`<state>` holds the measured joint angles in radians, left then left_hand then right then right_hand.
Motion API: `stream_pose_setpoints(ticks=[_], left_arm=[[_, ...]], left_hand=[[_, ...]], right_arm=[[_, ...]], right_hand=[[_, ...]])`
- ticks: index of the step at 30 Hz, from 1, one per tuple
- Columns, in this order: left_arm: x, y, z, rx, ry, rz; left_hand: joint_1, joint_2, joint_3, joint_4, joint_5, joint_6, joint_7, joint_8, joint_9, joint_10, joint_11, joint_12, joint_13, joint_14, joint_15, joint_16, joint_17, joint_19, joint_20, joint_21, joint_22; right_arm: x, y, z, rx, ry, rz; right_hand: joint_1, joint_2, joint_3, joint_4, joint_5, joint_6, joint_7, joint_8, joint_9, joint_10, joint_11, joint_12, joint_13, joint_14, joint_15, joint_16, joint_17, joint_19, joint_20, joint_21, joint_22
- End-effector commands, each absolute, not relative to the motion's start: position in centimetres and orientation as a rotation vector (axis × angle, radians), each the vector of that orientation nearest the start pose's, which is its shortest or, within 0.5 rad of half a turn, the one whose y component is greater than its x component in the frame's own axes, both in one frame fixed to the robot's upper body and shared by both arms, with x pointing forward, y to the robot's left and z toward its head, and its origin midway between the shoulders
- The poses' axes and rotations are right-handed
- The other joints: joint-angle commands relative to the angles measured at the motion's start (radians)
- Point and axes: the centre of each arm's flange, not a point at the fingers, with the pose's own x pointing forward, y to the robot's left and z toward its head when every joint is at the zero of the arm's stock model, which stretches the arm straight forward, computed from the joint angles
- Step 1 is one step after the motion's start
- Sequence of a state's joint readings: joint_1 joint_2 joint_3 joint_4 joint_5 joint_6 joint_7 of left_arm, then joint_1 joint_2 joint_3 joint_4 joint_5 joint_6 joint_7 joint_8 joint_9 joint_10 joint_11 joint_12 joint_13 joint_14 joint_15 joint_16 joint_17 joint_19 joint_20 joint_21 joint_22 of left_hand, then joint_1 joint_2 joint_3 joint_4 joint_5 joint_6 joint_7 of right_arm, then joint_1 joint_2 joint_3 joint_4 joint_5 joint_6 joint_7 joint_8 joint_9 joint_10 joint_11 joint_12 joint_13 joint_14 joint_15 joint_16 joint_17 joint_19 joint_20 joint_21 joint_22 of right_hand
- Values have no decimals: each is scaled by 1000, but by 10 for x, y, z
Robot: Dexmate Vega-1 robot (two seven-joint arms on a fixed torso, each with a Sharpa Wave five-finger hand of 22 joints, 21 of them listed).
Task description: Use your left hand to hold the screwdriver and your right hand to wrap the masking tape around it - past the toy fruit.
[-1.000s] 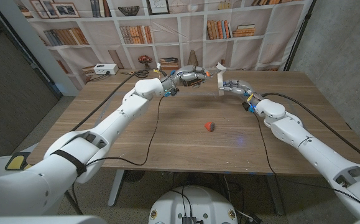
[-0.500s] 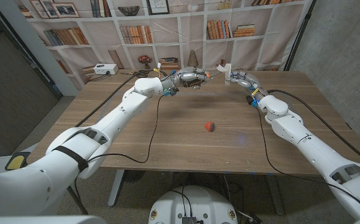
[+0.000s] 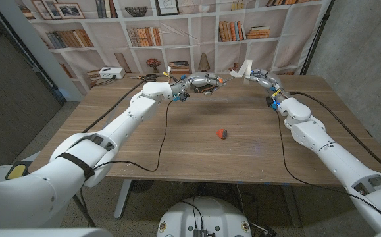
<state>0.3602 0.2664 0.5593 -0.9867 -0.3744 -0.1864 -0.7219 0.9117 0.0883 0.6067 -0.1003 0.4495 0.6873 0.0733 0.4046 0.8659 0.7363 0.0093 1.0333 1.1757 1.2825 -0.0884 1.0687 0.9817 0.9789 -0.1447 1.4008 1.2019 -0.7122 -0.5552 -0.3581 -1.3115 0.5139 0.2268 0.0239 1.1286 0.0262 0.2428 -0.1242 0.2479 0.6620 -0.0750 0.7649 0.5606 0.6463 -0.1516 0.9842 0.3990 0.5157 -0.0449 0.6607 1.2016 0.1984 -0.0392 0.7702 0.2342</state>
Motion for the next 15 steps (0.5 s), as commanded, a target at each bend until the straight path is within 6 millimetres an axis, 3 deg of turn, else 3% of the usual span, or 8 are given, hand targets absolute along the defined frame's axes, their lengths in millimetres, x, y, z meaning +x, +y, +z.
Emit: stream_pose_setpoints(ticks=[1,15], left_arm=[[671,94,92,444,-547,-970],[677,93,91,402,-538,-984]], left_hand=[[-9,53,238,226,0,12,-1,7,0,1,-8,11,7,96,-100,4,1,6,-70,8,7],[-9,53,237,225,-5,12,2,10,-2,0,-10,13,5,94,-100,5,-3,5,-71,4,-2]], right_arm=[[638,-305,83,-149,-754,245],[609,-291,106,-217,-835,362]], right_hand=[[-150,171,191,193,7,8,4,37,110,7,-2,3,475,1,-168,2,3,11,-15,9,1],[-150,171,193,191,7,9,5,44,106,10,0,6,473,3,-168,2,4,11,-20,20,-2]])
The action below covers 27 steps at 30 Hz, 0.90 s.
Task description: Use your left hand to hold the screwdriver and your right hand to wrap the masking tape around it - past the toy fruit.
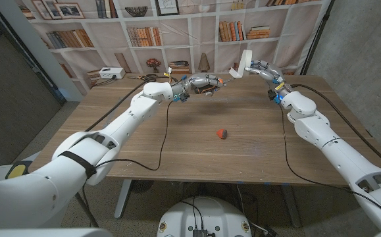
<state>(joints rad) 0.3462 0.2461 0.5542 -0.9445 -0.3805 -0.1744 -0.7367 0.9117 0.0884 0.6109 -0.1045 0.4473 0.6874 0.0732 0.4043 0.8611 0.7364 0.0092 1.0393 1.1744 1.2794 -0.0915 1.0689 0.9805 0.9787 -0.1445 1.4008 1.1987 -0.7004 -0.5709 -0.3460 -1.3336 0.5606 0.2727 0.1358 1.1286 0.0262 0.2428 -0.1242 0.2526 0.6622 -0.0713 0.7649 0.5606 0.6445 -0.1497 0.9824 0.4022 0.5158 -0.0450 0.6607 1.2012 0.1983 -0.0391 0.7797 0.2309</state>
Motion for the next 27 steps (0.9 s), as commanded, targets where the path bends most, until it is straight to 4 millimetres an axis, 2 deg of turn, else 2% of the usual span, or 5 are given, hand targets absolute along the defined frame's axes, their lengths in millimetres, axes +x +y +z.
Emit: stream_pose_setpoints(ticks=[1,16,27], left_arm=[[677,93,91,401,-539,-982],[680,97,92,369,-553,-973],[681,96,95,370,-559,-987]], left_hand=[[-9,53,233,229,-3,13,4,12,3,3,-9,3,-2,100,-97,8,2,7,-72,5,3],[-9,54,234,229,-6,9,3,17,6,5,-5,8,0,101,-98,14,6,6,-71,11,5],[-8,55,235,229,-8,10,3,19,2,4,-9,4,-9,99,-98,16,7,4,-71,13,5]], right_arm=[[607,-290,107,-228,-840,368],[574,-259,116,-376,-890,433],[557,-268,109,-369,-904,394]], right_hand=[[-150,171,193,190,3,9,1,44,105,12,-1,10,473,3,-168,2,4,12,-19,12,1],[-151,170,194,189,2,9,1,48,98,13,0,12,471,5,-168,3,5,13,-18,23,-2],[-153,170,195,189,1,8,-1,50,92,13,0,14,469,6,-168,3,4,10,-18,31,-5]])
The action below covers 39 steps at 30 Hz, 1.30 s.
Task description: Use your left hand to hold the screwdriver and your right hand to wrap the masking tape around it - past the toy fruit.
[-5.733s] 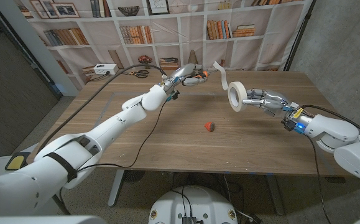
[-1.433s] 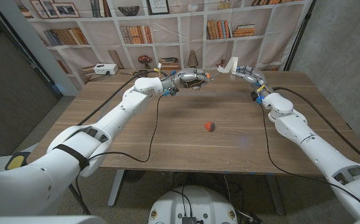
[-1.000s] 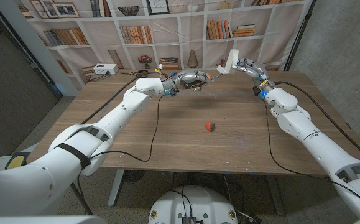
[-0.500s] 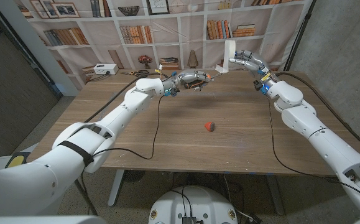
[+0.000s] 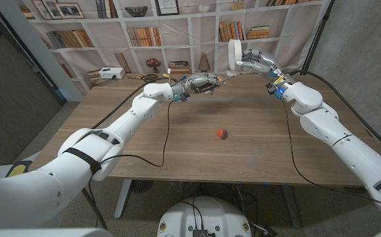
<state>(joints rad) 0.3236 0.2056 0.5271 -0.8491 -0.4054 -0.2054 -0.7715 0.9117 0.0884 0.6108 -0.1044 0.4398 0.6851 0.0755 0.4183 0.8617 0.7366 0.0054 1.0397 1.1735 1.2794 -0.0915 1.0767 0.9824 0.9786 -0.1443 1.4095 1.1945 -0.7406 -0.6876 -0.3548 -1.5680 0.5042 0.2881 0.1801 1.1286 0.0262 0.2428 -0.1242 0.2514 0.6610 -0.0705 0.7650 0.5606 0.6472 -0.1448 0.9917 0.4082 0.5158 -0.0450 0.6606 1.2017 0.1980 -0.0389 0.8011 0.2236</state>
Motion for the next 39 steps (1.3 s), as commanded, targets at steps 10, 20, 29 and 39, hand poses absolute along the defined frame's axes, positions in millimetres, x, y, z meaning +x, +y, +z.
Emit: stream_pose_setpoints(ticks=[10,20,29,39], left_arm=[[683,97,98,376,-560,-990],[687,95,103,376,-559,-986],[690,93,106,378,-549,-986],[692,88,109,381,-528,-997]], left_hand=[[-9,55,235,229,-2,10,1,5,-2,1,-5,8,-4,99,-97,6,1,5,-71,6,10],[-9,55,235,228,-4,10,0,8,-3,2,-3,9,-4,99,-98,9,4,-1,-71,2,4],[-8,55,235,227,-5,9,2,11,-3,-1,-5,15,4,94,-97,4,-2,1,-71,2,3],[-8,57,234,227,-7,7,1,12,-4,1,-7,11,-6,98,-98,7,2,4,-72,2,1]], right_arm=[[541,-284,102,-366,-923,337],[522,-294,95,-390,-915,343],[512,-304,80,-375,-861,418],[504,-313,73,-448,-789,483]], right_hand=[[-153,169,196,187,2,10,-3,52,85,8,-7,7,465,4,-168,0,3,6,-18,15,0],[-155,169,197,187,1,10,-1,54,80,8,-8,8,462,6,-169,-1,2,5,-20,22,-3],[-155,169,198,185,0,10,0,58,78,8,-5,9,459,6,-168,-2,2,5,-20,29,-5],[-158,169,200,187,-1,7,5,62,78,1,4,10,459,2,-170,-9,-1,-1,-41,33,-8]])
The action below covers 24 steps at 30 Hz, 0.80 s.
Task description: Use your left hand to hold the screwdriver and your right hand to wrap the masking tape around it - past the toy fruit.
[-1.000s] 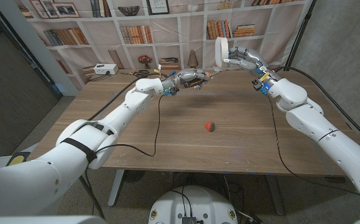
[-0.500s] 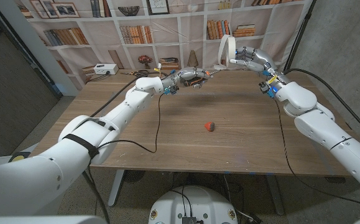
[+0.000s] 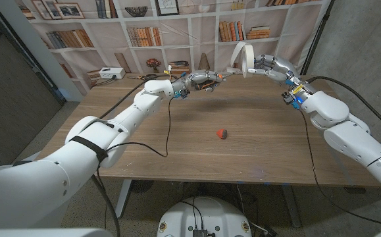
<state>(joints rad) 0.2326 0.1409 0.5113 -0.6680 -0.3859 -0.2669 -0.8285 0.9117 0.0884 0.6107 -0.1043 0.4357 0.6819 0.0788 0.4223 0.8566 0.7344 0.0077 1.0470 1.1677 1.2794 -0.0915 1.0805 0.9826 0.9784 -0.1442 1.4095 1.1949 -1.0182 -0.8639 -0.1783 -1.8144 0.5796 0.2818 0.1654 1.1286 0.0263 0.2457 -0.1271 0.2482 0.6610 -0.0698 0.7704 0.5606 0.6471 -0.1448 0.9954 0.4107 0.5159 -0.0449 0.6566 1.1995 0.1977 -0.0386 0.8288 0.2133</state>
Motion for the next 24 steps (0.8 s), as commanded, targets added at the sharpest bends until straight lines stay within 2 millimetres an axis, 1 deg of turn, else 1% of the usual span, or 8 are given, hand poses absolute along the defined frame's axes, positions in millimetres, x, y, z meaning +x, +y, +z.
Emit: stream_pose_setpoints(ticks=[1,6,11,12,19,24], left_arm=[[691,88,109,379,-527,-997],[691,87,109,378,-524,-996],[690,85,109,381,-523,-998],[690,84,109,381,-523,-998],[688,80,110,388,-524,-1002],[685,77,110,392,-525,-1003]], left_hand=[[-8,58,235,227,-3,9,-2,10,3,-1,-7,7,8,98,-99,5,3,5,-72,5,6],[-8,57,233,227,-5,11,-3,9,0,1,-6,6,3,94,-98,-1,-3,2,-71,1,0],[-7,58,234,227,-5,10,-2,10,-2,3,-8,7,3,96,-98,1,-1,4,-71,6,7],[-7,59,234,227,-5,8,-2,10,-1,4,-9,7,1,98,-99,5,3,-3,-72,1,4],[-8,57,232,226,-7,9,-3,12,-2,4,-9,8,2,94,-97,-2,-4,5,-72,3,2],[-8,57,233,226,-7,10,-2,13,-4,4,-7,8,1,99,-99,5,3,1,-71,-1,-2]], right_arm=[[502,-314,74,-462,-780,483],[495,-319,74,-531,-727,494],[489,-320,70,-583,-673,508],[488,-321,68,-595,-661,507],[481,-327,55,-639,-573,493],[480,-332,43,-648,-515,490]], right_hand=[[-158,168,197,189,2,7,6,57,77,2,5,6,456,1,-169,-6,1,-1,-42,6,2],[-160,167,199,190,2,3,4,60,81,-4,4,10,463,-5,-169,-14,-3,-5,-44,9,0],[-162,169,201,192,1,0,5,61,80,-8,6,11,463,-5,-169,-17,-3,-8,-43,11,-2],[-162,169,201,192,1,1,5,61,80,-8,6,11,463,-5,-170,-17,-3,-8,-43,12,-2],[-161,169,202,190,0,-1,7,61,76,-10,6,11,460,-7,-168,-20,-2,-14,-40,14,-3],[-161,170,204,189,-1,-1,7,62,75,-11,7,11,458,-7,-167,-20,-1,-16,-40,17,-4]])
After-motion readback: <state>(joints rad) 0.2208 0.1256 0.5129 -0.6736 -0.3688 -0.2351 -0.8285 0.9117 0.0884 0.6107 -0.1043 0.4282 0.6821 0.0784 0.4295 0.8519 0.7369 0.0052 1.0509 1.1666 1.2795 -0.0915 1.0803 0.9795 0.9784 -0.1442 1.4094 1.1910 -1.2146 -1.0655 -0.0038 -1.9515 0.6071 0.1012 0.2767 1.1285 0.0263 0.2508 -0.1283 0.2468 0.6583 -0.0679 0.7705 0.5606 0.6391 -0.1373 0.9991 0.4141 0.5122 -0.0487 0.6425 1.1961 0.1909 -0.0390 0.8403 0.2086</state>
